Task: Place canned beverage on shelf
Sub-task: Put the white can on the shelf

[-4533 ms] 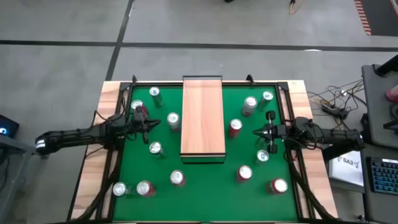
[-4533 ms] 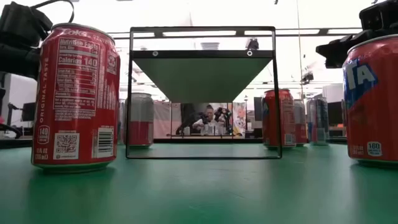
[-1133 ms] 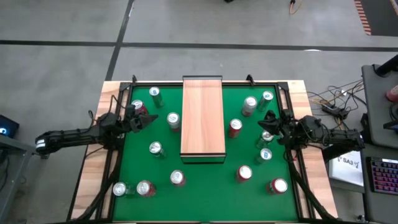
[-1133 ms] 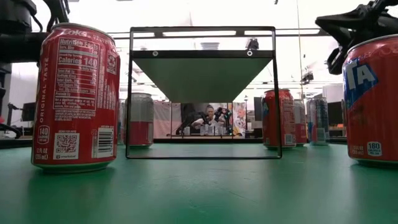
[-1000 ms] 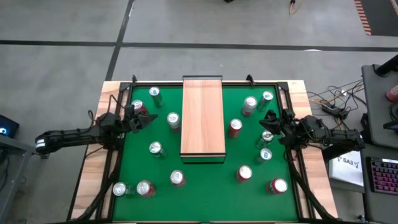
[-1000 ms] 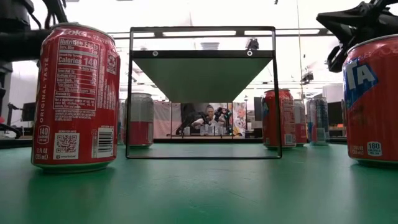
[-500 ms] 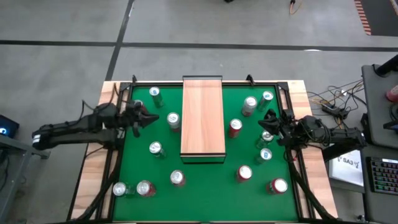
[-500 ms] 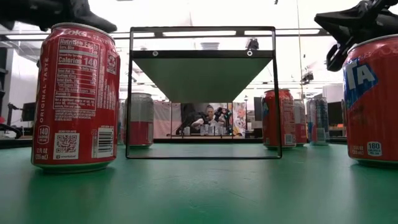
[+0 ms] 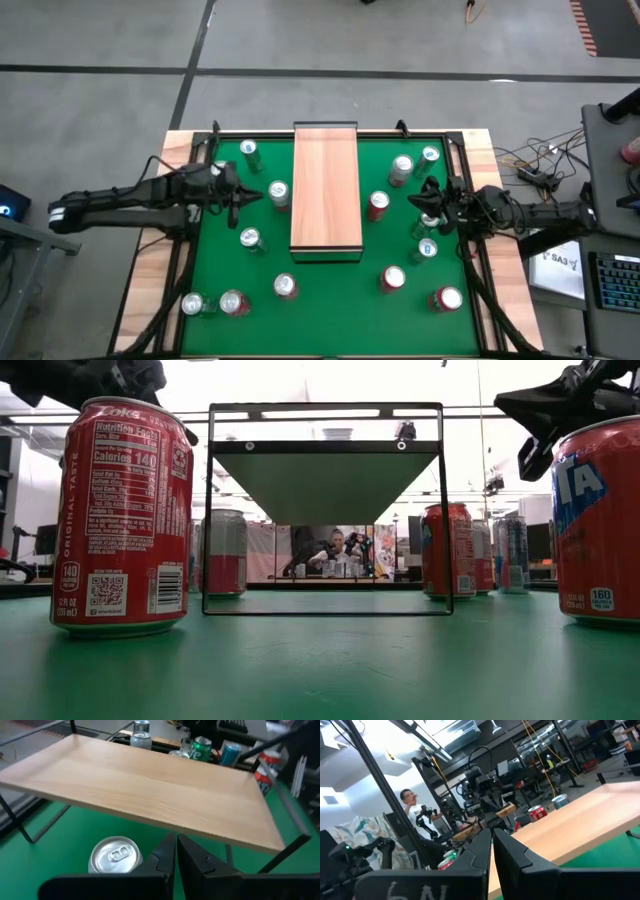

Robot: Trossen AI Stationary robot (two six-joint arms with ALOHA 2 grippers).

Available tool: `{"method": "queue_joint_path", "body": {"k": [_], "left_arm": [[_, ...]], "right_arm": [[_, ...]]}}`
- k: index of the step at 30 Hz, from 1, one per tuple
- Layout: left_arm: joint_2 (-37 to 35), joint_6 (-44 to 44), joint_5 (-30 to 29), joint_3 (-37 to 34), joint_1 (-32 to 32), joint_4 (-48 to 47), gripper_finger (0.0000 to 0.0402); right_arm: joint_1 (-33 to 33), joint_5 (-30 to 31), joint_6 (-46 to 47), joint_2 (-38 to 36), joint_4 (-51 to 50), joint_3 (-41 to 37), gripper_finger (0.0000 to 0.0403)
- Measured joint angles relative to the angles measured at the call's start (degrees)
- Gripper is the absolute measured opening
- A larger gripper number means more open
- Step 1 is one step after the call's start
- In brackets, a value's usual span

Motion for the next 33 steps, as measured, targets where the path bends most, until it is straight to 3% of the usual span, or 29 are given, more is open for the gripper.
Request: {"method": "queue_joint_path", "body": {"k": [8, 15, 20, 33], "left_arm": [[6.91, 5.76, -0.09, 2.23, 0.01, 1.39, 0.0002], [12.88, 5.81, -0.53, 4.48, 0.07, 0.41, 0.0002], [16.38, 5.34, -2.16, 8.46, 0.07, -4.51, 0.0002], [27.52, 7.78, -3.14, 24.33, 0.07, -23.31, 0.0006]], "right_arm": [[-0.55, 0.13, -5.88, 2.69, 1.41, 2.3, 0.0013], [-0.63, 2.65, -13.08, 6.47, -10.54, 13.47, 0.0013], [-0.66, 4.52, -15.39, 9.96, -17.91, 19.88, 0.0013], [-0.66, 4.57, -24.33, 15.06, -24.01, 29.89, 0.0013]]}}
